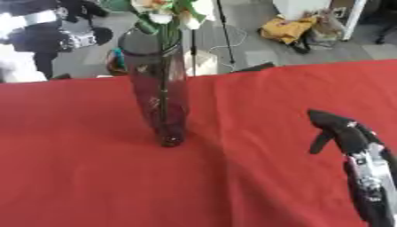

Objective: Arrange flowers into the vase.

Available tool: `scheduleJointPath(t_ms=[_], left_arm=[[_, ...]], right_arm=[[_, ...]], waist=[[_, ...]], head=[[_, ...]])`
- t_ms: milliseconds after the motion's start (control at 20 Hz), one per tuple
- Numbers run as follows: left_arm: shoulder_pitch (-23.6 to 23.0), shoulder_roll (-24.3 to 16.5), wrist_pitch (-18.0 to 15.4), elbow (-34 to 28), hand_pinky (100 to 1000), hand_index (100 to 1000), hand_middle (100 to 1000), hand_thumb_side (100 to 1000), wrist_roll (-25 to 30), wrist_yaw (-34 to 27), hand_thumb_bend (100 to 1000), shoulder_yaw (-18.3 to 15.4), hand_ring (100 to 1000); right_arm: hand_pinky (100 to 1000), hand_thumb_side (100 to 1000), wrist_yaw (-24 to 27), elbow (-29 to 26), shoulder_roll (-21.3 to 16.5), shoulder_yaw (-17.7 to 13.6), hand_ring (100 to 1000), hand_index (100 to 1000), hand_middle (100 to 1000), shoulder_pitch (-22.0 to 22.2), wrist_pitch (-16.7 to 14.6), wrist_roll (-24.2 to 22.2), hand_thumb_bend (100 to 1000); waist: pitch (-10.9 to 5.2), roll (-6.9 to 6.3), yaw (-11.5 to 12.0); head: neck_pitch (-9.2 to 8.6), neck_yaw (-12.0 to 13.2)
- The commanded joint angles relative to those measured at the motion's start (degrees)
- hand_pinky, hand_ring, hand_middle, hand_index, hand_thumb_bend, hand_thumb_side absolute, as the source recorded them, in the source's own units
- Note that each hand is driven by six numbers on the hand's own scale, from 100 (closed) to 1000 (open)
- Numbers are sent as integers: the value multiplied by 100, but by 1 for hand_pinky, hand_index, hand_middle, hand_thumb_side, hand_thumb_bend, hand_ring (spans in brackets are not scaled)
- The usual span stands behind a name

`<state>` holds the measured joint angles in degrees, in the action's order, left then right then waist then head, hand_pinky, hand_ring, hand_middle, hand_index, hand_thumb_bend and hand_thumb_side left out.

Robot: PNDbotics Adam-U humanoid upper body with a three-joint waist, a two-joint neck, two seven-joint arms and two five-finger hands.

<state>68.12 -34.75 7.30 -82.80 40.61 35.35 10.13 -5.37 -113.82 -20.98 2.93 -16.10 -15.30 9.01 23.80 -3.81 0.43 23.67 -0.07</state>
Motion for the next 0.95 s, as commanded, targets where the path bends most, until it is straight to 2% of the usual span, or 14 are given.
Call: scheduleJointPath(t_ms=[50,200,400,500,550,700,750,800,850,950], left_arm=[[22,-273,85,-268,1000,1000,1000,1000,-59,-112,315,-205,1000],[-100,-358,168,-571,1000,1000,1000,1000,-239,-246,286,-334,997],[-374,-483,388,-1221,1000,1000,1000,1000,-788,-615,189,-582,965],[-549,-551,584,-1587,1000,1000,1000,1000,-1181,-840,179,-658,947],[-662,-579,687,-1793,1000,1000,974,1000,-1415,-961,156,-696,910],[-1041,-646,1022,-2435,993,1000,943,1000,-2122,-1326,134,-726,879],[-1158,-632,1123,-2630,952,1000,913,1000,-2341,-1452,101,-736,849],[-1313,-590,1213,-2870,944,1000,908,1000,-2616,-1614,105,-758,844],[-1428,-568,1277,-3027,900,975,885,1000,-2854,-1765,115,-756,821],[-1656,-457,1161,-3143,870,962,874,1000,-3451,-2097,114,-754,809]], right_arm=[[854,1000,23,-77,-105,-50,843,752,381,-15,-25,39,100],[854,1000,20,-77,-99,-63,843,752,381,-5,-38,57,100],[853,1000,23,-77,-96,-90,842,752,382,3,-57,93,100],[853,1000,31,-77,-99,-103,842,753,383,3,-71,115,100],[851,1000,40,-77,-102,-114,841,753,384,1,-83,133,100],[850,1000,83,-77,-112,-134,841,753,385,-11,-116,186,100],[850,1000,98,-77,-113,-138,841,754,387,-17,-124,200,100],[850,1000,121,-77,-115,-145,841,754,387,-25,-130,216,100],[848,1000,141,-77,-118,-149,840,754,389,-30,-135,226,100],[847,1000,194,-77,-125,-168,839,755,391,-42,-162,253,100]], waist=[[-181,37,21],[-179,57,54],[-180,87,105],[-184,104,129],[-189,113,143],[-195,140,174],[-200,152,185],[-207,165,197],[-213,174,203],[-232,205,230]], head=[[30,-15],[49,-19],[67,-49],[77,-56],[85,-71],[111,-112],[133,-112],[162,-109],[181,-107],[219,-113]])
